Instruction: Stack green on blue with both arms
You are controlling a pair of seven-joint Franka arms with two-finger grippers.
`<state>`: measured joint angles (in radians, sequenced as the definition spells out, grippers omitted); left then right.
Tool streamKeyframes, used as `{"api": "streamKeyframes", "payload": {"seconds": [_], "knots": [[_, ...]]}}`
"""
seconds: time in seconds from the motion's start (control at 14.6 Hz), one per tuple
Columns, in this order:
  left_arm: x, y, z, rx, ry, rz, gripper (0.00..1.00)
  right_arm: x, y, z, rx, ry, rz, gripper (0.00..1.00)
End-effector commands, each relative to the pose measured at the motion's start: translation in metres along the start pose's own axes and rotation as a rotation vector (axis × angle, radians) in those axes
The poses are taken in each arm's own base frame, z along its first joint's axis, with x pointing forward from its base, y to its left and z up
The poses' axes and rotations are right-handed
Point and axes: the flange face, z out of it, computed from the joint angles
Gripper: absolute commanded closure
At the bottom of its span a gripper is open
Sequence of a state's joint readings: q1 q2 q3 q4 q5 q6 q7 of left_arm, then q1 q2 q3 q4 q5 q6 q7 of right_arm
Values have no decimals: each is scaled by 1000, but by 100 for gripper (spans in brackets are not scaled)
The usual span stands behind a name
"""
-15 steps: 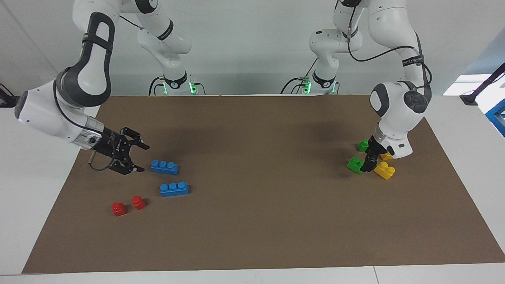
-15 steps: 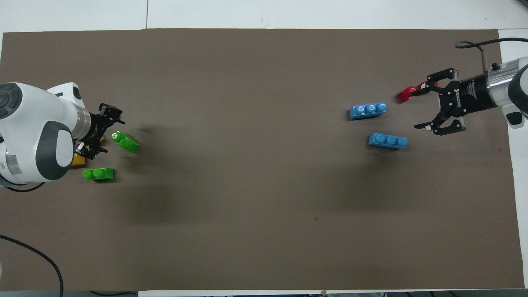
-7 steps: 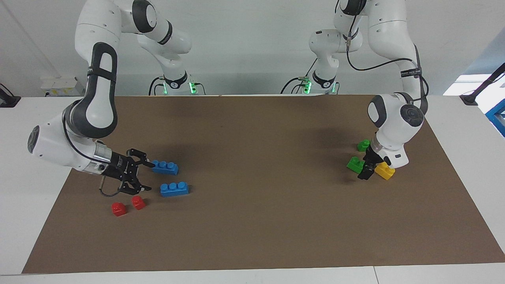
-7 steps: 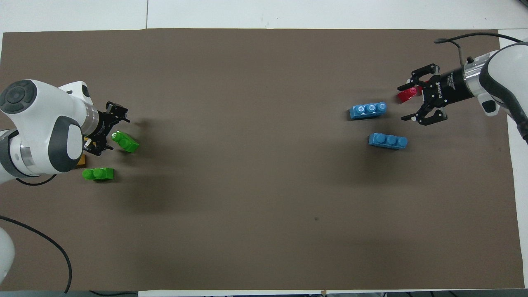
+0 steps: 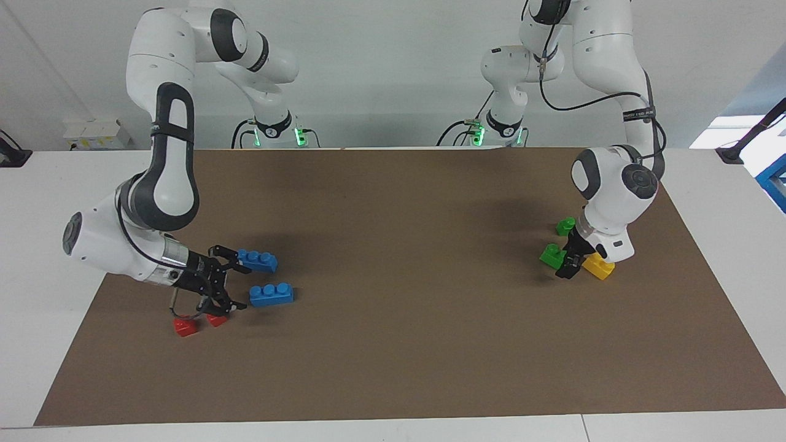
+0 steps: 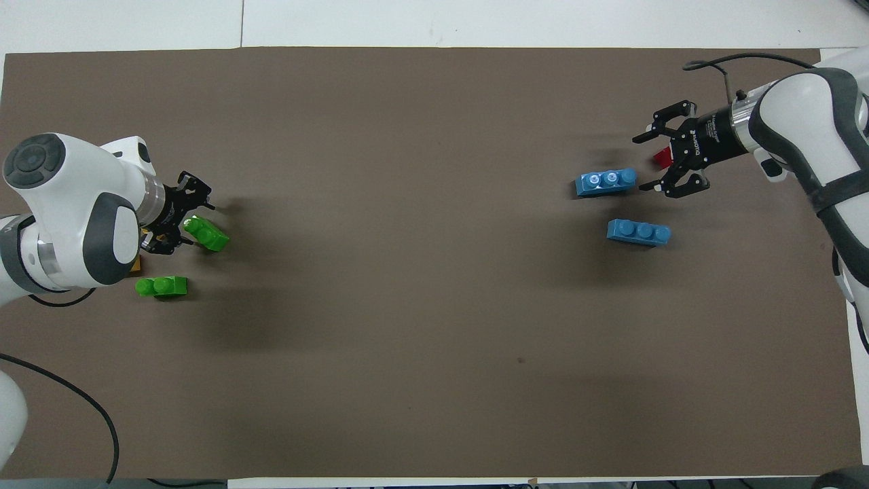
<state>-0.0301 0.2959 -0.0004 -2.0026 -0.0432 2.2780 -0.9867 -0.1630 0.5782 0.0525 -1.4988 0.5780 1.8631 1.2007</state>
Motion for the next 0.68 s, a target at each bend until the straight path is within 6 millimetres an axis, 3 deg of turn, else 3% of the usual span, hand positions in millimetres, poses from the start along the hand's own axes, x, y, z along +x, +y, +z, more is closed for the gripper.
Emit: {"api": "streamKeyframes", "payload": {"seconds": [0.0,0.41,0.61], "knots": [[-1,-1,5,-18,-2,-7,100,11,-6,12,15,-50,-59,8],[-1,5,-3,-27,1,-3,100,14,7,40,-12,-94,-87,7],[-4,13,-24,-15,-14,-3,100,18,15,49,-15,-91,-121,7]]}}
